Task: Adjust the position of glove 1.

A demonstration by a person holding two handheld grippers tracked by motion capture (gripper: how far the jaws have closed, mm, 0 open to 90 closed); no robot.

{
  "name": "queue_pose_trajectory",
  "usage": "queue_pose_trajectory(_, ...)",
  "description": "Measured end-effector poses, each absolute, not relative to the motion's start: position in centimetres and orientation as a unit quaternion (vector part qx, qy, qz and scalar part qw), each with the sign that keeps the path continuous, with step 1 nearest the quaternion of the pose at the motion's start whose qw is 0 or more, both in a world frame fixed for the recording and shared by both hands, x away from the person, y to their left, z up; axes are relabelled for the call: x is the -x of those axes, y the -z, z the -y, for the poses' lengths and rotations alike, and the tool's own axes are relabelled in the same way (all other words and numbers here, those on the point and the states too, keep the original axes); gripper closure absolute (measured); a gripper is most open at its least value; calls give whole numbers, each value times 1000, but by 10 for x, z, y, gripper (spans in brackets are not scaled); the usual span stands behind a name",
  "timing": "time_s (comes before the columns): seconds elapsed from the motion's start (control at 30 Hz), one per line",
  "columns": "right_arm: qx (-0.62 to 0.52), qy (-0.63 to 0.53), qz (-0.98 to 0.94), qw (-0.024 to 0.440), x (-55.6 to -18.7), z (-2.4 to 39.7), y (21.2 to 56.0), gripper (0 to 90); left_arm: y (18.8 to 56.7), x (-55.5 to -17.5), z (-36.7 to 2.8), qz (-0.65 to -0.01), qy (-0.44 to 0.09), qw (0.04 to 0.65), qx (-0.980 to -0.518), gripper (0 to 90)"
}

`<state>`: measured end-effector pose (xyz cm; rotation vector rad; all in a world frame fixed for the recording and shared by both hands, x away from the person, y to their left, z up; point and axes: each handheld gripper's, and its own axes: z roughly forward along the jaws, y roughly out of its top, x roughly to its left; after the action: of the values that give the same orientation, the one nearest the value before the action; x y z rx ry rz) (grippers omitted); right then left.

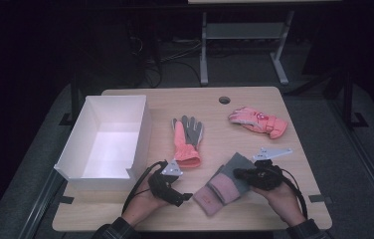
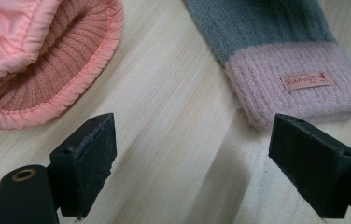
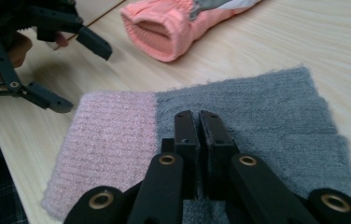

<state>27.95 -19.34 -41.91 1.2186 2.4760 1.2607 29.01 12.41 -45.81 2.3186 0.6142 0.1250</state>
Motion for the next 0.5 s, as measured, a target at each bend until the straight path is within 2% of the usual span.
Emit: queue_pose_trajectory(0.5,-388,-404,-827,43,-270,157,430,863,458,-290,-124,-238,-48,359,-901,146)
